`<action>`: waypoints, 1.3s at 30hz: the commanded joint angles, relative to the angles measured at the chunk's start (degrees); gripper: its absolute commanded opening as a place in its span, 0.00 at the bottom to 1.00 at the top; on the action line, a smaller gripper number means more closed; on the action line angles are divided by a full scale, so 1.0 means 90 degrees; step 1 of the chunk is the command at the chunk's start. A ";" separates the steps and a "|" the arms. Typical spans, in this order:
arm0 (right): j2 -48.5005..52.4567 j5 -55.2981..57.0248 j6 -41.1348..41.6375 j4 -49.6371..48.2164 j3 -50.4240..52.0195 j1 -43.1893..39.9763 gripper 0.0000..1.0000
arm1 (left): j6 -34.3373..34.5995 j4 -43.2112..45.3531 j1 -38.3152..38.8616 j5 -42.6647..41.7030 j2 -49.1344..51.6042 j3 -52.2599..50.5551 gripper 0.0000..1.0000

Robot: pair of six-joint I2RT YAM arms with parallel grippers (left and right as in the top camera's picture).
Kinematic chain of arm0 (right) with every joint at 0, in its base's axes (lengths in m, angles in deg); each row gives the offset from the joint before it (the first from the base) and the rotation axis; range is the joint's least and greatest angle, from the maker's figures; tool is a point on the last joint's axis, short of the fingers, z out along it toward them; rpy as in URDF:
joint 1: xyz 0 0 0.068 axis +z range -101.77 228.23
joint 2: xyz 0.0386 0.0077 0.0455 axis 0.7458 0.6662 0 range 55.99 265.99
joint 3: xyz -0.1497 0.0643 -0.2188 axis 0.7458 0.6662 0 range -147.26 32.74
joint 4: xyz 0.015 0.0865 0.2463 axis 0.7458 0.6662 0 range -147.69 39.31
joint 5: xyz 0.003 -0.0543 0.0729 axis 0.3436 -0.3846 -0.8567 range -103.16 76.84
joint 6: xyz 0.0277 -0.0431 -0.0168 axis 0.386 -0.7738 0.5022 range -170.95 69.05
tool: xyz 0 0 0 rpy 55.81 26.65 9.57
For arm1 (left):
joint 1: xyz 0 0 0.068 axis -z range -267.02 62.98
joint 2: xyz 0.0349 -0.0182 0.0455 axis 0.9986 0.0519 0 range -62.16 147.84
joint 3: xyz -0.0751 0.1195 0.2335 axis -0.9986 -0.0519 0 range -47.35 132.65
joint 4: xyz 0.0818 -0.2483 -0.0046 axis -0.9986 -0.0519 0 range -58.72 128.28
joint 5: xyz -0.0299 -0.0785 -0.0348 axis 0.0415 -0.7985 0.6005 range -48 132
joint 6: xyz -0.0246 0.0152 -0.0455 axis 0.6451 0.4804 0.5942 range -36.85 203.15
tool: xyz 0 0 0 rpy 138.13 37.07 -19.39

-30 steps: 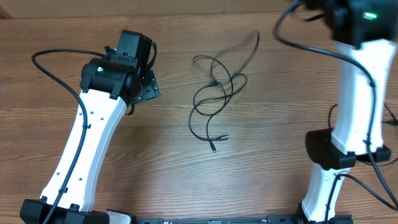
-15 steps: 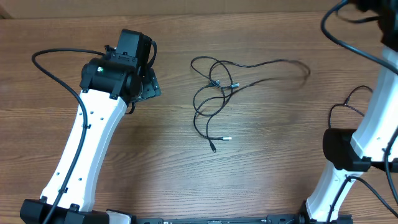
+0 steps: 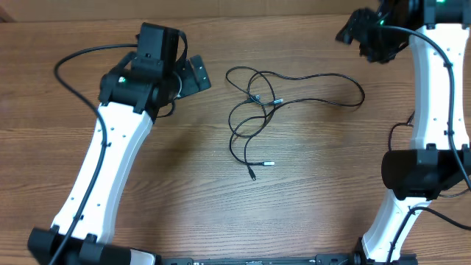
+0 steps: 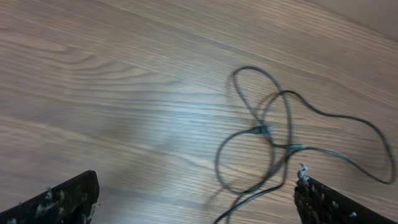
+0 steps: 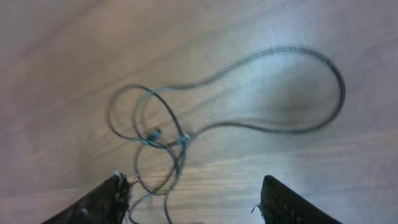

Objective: Untangle cables

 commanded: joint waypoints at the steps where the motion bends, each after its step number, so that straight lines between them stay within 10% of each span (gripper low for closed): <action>1: -0.0053 0.0248 -0.0034 -0.0063 0.0835 0.0017 0.69 | 0.0119 0.0403 -0.0022 -0.1047 0.0699 -0.0087 0.99; 11: -0.0053 0.0238 0.0085 -0.0282 0.1870 0.0017 0.70 | 0.0602 0.2069 0.0095 -0.2948 0.2409 -0.0087 0.99; 21: -0.0053 0.0236 0.0085 -0.0197 0.1870 0.0017 0.69 | 0.1989 0.3135 0.0376 -0.3062 0.3548 -0.0087 0.92; 39: -0.0053 0.0231 0.0083 -0.0032 0.1870 0.0017 0.68 | 0.1974 0.4002 0.0563 -0.1855 0.3959 -0.0087 0.62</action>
